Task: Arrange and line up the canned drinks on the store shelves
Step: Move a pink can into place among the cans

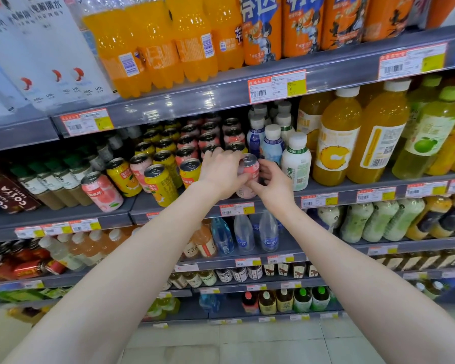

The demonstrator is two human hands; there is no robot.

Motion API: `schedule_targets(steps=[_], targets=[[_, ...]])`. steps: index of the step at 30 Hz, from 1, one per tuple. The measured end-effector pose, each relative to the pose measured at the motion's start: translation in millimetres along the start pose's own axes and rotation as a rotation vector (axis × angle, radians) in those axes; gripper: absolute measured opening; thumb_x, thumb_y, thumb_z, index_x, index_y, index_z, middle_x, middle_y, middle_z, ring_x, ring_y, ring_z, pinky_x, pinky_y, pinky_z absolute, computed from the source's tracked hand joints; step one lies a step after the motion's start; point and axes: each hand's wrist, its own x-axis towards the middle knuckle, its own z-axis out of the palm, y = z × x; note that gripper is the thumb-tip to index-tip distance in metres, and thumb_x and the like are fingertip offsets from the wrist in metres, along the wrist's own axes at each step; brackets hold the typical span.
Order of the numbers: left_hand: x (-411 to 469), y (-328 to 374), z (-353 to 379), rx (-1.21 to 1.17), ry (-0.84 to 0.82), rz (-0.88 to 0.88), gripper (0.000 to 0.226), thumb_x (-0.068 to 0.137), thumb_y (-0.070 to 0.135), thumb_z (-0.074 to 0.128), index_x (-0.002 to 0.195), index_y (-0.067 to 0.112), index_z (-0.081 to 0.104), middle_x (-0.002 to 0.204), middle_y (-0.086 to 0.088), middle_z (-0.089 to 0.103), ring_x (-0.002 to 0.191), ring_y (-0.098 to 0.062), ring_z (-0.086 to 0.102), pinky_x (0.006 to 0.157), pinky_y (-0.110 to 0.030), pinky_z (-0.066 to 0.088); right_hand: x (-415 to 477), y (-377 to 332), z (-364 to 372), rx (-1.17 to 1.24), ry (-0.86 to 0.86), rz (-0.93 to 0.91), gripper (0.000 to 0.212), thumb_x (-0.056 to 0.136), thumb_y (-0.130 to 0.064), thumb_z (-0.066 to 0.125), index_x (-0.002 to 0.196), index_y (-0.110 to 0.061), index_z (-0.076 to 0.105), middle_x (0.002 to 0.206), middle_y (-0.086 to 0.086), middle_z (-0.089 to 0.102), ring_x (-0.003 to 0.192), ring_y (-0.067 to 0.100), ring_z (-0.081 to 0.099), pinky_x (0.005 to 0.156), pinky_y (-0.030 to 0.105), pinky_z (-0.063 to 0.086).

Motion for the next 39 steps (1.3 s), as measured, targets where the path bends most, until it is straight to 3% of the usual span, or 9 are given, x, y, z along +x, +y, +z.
schedule_targets(steps=[10,19,27,34,39], targets=[[3,-9,-6,0.003,-0.068,-0.002,0.058,0.093,0.055,0.059,0.147,0.034,0.051,0.144,-0.004,0.052,0.140,-0.035,0.034,0.102,-0.047,0.026,2,0,13,-0.090,0.008,0.034,0.063,0.080,-0.046,0.078,0.136,-0.026,0.056,0.123,-0.009,0.067,0.112,0.009,0.063,0.098,0.038,0.054],[-7,-12,0,-0.070,-0.045,-0.033,0.058,0.093,0.048,0.059,0.147,0.030,0.051,0.142,-0.002,0.054,0.128,-0.032,0.040,0.097,-0.044,0.030,-3,-5,26,-0.170,0.088,0.062,0.053,0.083,-0.042,0.075,0.131,-0.028,0.055,0.114,-0.010,0.067,0.104,0.009,0.063,0.091,0.039,0.056],[-29,-20,-6,-0.181,0.077,-0.061,0.054,0.091,0.044,0.063,0.142,0.028,0.056,0.133,-0.001,0.058,0.121,-0.029,0.044,0.098,-0.042,0.032,-16,-25,23,-0.209,0.221,-0.021,0.067,0.082,-0.050,0.071,0.136,-0.015,0.053,0.127,0.001,0.060,0.119,0.019,0.057,0.100,0.044,0.050],[-76,-52,-8,-0.201,0.175,-0.092,0.042,0.090,0.038,0.062,0.129,0.022,0.065,0.125,-0.002,0.064,0.118,-0.028,0.054,0.093,-0.043,0.039,-42,-38,35,-0.358,0.172,-0.123,0.045,0.088,-0.020,0.069,0.131,-0.010,0.057,0.121,0.009,0.062,0.116,0.025,0.055,0.098,0.036,0.045],[-119,-94,-4,-0.147,0.137,-0.124,0.044,0.092,0.043,0.060,0.131,0.022,0.063,0.123,-0.001,0.065,0.115,-0.026,0.058,0.092,-0.042,0.044,-66,-50,69,-0.479,0.046,-0.143,0.035,0.091,-0.021,0.068,0.122,-0.006,0.063,0.117,0.011,0.066,0.113,0.029,0.059,0.092,0.040,0.047]])
